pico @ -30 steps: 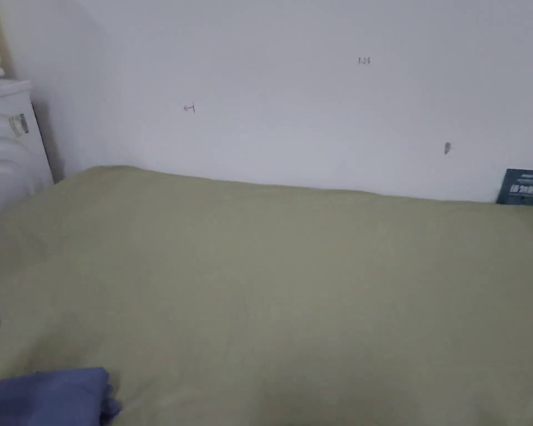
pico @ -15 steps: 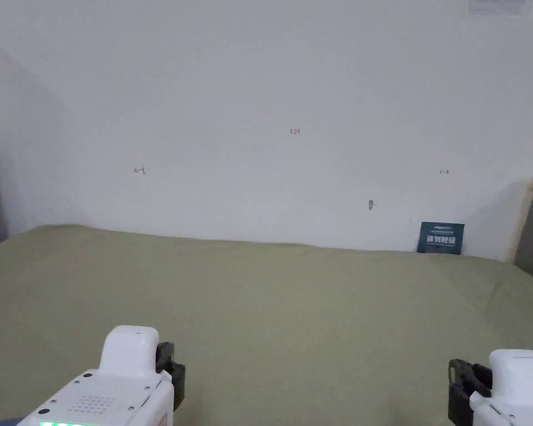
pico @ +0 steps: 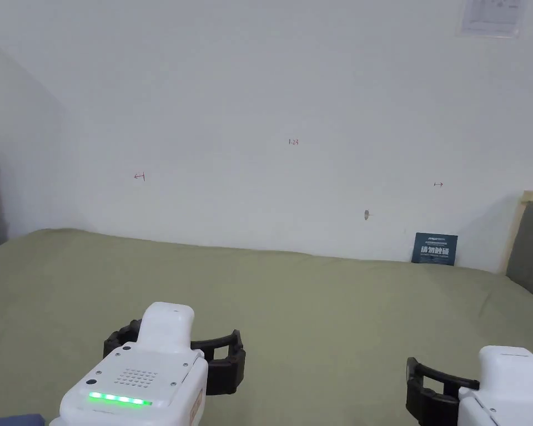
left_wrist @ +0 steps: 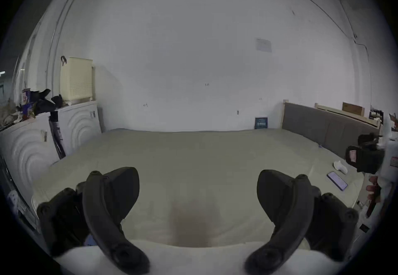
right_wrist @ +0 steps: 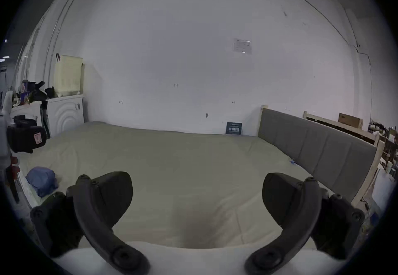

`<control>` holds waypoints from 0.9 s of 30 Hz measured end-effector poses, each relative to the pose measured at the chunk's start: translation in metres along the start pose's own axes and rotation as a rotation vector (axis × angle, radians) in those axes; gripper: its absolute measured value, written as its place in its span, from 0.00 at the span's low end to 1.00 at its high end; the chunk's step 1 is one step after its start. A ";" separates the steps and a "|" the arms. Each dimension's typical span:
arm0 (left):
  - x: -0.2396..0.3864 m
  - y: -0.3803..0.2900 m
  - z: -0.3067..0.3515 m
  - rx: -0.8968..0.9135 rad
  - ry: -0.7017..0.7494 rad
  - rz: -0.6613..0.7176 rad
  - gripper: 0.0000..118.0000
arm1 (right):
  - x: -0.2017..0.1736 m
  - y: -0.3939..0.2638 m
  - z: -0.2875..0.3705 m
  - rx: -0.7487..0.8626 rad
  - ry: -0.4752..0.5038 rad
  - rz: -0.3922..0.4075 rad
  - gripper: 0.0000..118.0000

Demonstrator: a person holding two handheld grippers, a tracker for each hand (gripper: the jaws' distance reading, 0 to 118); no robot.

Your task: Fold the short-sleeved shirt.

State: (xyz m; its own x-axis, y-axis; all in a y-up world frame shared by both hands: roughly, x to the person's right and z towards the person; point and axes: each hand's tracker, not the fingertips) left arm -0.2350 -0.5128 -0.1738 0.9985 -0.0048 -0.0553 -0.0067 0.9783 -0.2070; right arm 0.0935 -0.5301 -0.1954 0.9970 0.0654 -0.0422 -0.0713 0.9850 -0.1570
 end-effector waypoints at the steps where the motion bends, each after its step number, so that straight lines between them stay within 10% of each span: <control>1: -0.003 0.000 -0.001 -0.008 0.002 0.008 0.97 | 0.001 -0.002 -0.001 0.014 -0.001 0.001 0.99; 20: -0.007 0.005 -0.004 -0.015 0.021 0.043 0.97 | -0.008 0.004 -0.004 0.051 0.005 0.034 1.00; 27: -0.011 -0.001 0.005 -0.033 -0.010 0.087 0.97 | -0.003 0.002 0.001 0.074 0.030 -0.067 1.00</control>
State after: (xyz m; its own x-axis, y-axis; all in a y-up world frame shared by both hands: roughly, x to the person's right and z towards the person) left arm -0.2456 -0.5124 -0.1686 0.9945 0.0825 -0.0651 -0.0955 0.9676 -0.2337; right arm 0.0903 -0.5276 -0.1943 0.9980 -0.0049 -0.0638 -0.0007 0.9962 -0.0874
